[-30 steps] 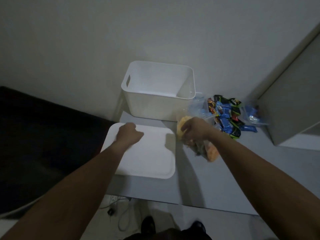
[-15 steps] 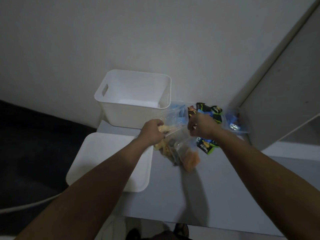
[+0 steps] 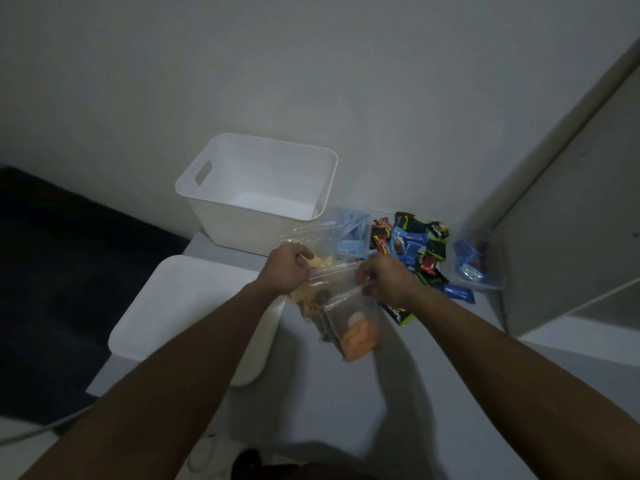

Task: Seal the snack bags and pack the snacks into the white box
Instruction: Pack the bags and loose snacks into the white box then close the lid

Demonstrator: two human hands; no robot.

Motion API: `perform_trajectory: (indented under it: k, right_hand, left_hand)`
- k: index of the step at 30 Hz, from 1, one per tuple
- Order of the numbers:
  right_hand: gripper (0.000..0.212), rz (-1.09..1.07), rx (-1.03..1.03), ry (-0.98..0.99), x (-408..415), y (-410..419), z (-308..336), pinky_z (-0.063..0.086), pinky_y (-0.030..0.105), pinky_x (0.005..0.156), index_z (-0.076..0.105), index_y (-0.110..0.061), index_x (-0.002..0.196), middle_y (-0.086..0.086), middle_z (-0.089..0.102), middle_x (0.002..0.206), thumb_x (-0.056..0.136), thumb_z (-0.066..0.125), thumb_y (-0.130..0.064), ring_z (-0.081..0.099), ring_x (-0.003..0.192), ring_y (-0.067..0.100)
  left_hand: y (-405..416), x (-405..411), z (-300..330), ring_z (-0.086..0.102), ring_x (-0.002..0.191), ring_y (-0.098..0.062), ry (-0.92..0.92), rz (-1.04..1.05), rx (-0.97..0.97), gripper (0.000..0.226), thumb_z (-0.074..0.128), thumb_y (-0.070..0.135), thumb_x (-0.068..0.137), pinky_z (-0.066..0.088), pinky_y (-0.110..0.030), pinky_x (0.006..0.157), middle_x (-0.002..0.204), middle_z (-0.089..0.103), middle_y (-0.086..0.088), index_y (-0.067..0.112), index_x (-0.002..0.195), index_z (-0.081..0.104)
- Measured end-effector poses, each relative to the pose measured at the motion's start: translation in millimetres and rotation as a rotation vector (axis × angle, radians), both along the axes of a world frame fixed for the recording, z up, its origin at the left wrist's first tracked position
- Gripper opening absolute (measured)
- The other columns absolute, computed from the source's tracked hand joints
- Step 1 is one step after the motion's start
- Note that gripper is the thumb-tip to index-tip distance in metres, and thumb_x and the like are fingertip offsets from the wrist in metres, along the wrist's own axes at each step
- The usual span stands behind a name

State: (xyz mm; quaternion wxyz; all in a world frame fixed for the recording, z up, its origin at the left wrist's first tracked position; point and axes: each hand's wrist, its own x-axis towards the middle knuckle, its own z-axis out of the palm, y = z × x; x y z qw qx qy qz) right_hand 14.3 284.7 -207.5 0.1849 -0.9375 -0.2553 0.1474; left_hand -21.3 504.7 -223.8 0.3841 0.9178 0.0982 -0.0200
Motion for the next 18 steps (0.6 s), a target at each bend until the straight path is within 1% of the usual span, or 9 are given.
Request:
perform_trajectory:
  k: [3, 5, 8, 11, 12, 13, 15, 16, 18]
  right_hand:
    - [0.015, 0.012, 0.044, 0.016, 3, -11, -2, 0.05, 0.028, 0.073, 0.07, -0.015, 0.08, -0.005, 0.058, 0.089, 0.073, 0.077, -0.003, 0.057, 0.083, 0.011]
    - [0.017, 0.006, 0.07, 0.026, 6, -18, -5, 0.052, 0.029, 0.071, 0.07, -0.017, 0.075, -0.005, 0.064, 0.084, 0.072, 0.076, -0.002, 0.06, 0.08, 0.011]
    - [0.017, 0.003, 0.114, -0.003, 12, -27, -9, 0.058, 0.035, 0.073, 0.072, -0.016, 0.073, -0.003, 0.071, 0.079, 0.072, 0.073, 0.001, 0.066, 0.076, 0.011]
    - [0.017, -0.004, 0.148, -0.03, 13, -31, -9, 0.057, 0.035, 0.071, 0.073, -0.014, 0.074, -0.002, 0.071, 0.076, 0.073, 0.07, 0.003, 0.066, 0.073, 0.012]
    - [0.015, -0.002, 0.148, -0.038, 14, -32, -9, 0.057, 0.034, 0.07, 0.073, -0.013, 0.075, -0.001, 0.071, 0.077, 0.074, 0.071, 0.002, 0.065, 0.074, 0.013]
    - [0.013, 0.003, 0.149, -0.045, 14, -32, -9, 0.056, 0.034, 0.07, 0.073, -0.012, 0.076, 0.0, 0.071, 0.078, 0.074, 0.071, 0.001, 0.064, 0.074, 0.013]
    - [0.012, 0.012, 0.152, -0.058, 15, -33, -11, 0.056, 0.035, 0.069, 0.073, -0.012, 0.076, 0.0, 0.07, 0.079, 0.074, 0.071, 0.0, 0.063, 0.075, 0.014]
    - [0.012, 0.012, 0.154, -0.059, 16, -33, -12, 0.056, 0.035, 0.069, 0.072, -0.012, 0.076, 0.0, 0.069, 0.08, 0.074, 0.071, 0.0, 0.063, 0.075, 0.015]
    - [0.013, 0.01, 0.163, -0.046, 17, -32, -13, 0.054, 0.033, 0.069, 0.07, -0.014, 0.075, -0.002, 0.067, 0.081, 0.074, 0.072, -0.001, 0.062, 0.077, 0.014]
  left_hand:
    - [-4, 1, -2, 0.065, 0.081, -0.019, -0.006, 0.014, -0.011, 0.015, 0.066, 0.007, 0.083, 0.056, -0.028, 0.071, 0.092, 0.068, -0.005, 0.014, 0.095, 0.071]
    - [-6, 0, -3, 0.063, 0.077, -0.016, -0.026, 0.046, -0.002, 0.015, 0.071, 0.008, 0.08, 0.054, -0.026, 0.07, 0.087, 0.066, -0.003, 0.012, 0.094, 0.072]
    - [-7, -1, -3, 0.065, 0.078, -0.019, -0.042, 0.047, 0.095, 0.013, 0.077, 0.011, 0.073, 0.055, -0.029, 0.072, 0.085, 0.07, -0.003, 0.012, 0.086, 0.075]
    - [-13, -1, 2, 0.063, 0.082, -0.022, -0.12, 0.067, 0.192, 0.006, 0.076, 0.014, 0.072, 0.051, -0.029, 0.07, 0.083, 0.071, -0.004, 0.012, 0.078, 0.076]
    - [-15, -2, 4, 0.06, 0.086, -0.023, -0.176, 0.089, 0.259, 0.008, 0.078, 0.018, 0.072, 0.049, -0.03, 0.072, 0.087, 0.069, -0.004, 0.012, 0.076, 0.076]
    - [-17, -2, 3, 0.055, 0.094, -0.023, -0.225, 0.114, 0.335, 0.012, 0.08, 0.023, 0.07, 0.048, -0.032, 0.077, 0.095, 0.066, -0.004, 0.013, 0.075, 0.076]
    - [-19, -4, -2, 0.045, 0.114, -0.026, -0.274, 0.156, 0.426, 0.016, 0.082, 0.031, 0.067, 0.041, -0.041, 0.094, 0.118, 0.058, -0.004, 0.018, 0.071, 0.075]
    - [-20, -5, -5, 0.039, 0.122, -0.029, -0.292, 0.168, 0.44, 0.015, 0.081, 0.032, 0.066, 0.037, -0.046, 0.1, 0.128, 0.053, -0.005, 0.02, 0.069, 0.074]
    - [-19, -4, -12, 0.034, 0.13, -0.034, -0.335, 0.186, 0.412, 0.011, 0.08, 0.027, 0.066, 0.032, -0.051, 0.104, 0.139, 0.046, -0.008, 0.02, 0.067, 0.071]
